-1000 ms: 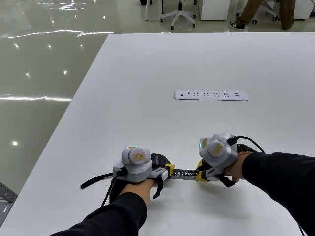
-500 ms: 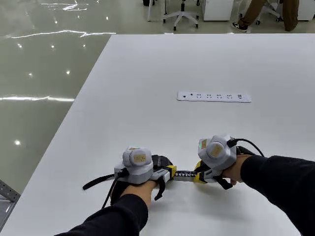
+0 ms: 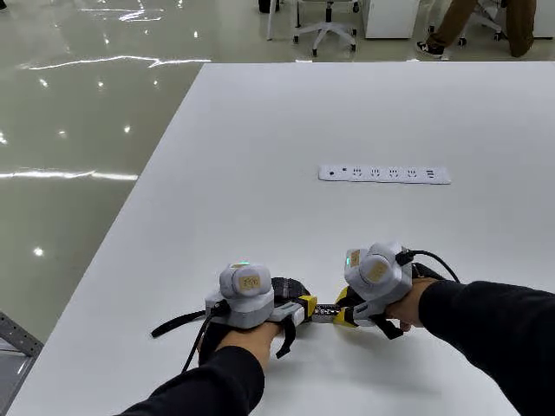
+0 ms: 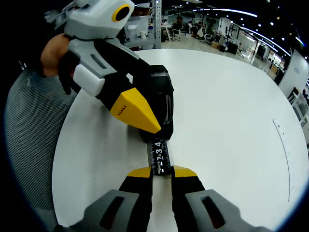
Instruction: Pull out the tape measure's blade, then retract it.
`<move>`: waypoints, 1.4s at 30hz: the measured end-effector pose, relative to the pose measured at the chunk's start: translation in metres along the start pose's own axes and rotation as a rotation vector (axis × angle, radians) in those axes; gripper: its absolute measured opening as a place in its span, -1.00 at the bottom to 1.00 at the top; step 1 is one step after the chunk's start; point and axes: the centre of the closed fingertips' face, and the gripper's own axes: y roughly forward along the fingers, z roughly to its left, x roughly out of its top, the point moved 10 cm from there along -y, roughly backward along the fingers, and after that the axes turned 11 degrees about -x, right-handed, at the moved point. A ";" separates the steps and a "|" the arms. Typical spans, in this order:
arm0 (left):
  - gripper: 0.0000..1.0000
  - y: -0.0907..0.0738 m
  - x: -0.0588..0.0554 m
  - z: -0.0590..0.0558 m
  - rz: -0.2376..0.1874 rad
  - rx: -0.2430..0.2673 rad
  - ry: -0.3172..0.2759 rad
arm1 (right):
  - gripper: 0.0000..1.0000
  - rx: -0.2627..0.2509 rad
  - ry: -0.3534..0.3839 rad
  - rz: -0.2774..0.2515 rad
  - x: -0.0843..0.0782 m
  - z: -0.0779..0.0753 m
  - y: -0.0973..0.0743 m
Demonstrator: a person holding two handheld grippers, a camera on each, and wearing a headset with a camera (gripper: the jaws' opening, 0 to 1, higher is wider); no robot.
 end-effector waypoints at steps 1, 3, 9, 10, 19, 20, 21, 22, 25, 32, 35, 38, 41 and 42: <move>0.15 0.000 0.000 0.000 0.000 0.000 0.000 | -0.81 -0.001 0.001 -0.001 0.001 0.000 0.001; 0.15 0.000 0.000 0.000 -0.001 0.000 -0.001 | -0.81 0.001 -0.002 -0.006 0.004 0.001 0.003; 0.15 0.000 0.001 0.000 -0.003 -0.001 -0.002 | -0.81 0.005 -0.004 -0.017 0.009 0.001 0.005; 0.15 0.000 0.001 0.000 -0.004 -0.001 -0.003 | -0.81 0.006 -0.005 -0.018 0.010 0.001 0.006; 0.15 0.000 0.001 0.001 -0.004 -0.002 -0.008 | -0.81 0.016 -0.001 -0.026 0.018 0.002 0.010; 0.15 0.000 0.001 0.001 -0.004 -0.003 -0.009 | -0.81 0.018 -0.002 -0.025 0.019 0.002 0.010; 0.15 0.000 0.001 0.001 -0.003 -0.004 -0.010 | -0.81 0.018 -0.002 -0.025 0.019 0.002 0.011; 0.15 0.000 0.001 0.001 -0.003 -0.005 -0.010 | -0.81 0.019 -0.002 -0.026 0.019 0.002 0.012; 0.15 0.000 0.001 0.002 -0.002 -0.008 -0.010 | -0.81 0.022 -0.005 -0.030 0.022 0.002 0.014; 0.16 0.000 0.001 0.001 -0.004 -0.009 -0.008 | -0.79 0.025 -0.010 -0.031 0.022 0.002 0.015; 0.16 0.000 0.001 0.001 -0.004 -0.015 -0.001 | -0.77 0.045 -0.001 -0.046 0.020 0.000 0.014; 0.16 0.000 0.000 0.001 -0.007 -0.013 0.000 | -0.77 0.024 -0.021 -0.061 0.018 0.004 0.012; 0.16 0.000 0.000 0.001 -0.007 -0.012 -0.002 | -0.79 0.014 -0.024 -0.050 0.021 0.005 0.014; 0.16 0.000 0.000 0.001 -0.006 -0.013 -0.003 | -0.79 0.018 -0.024 -0.044 0.022 0.004 0.015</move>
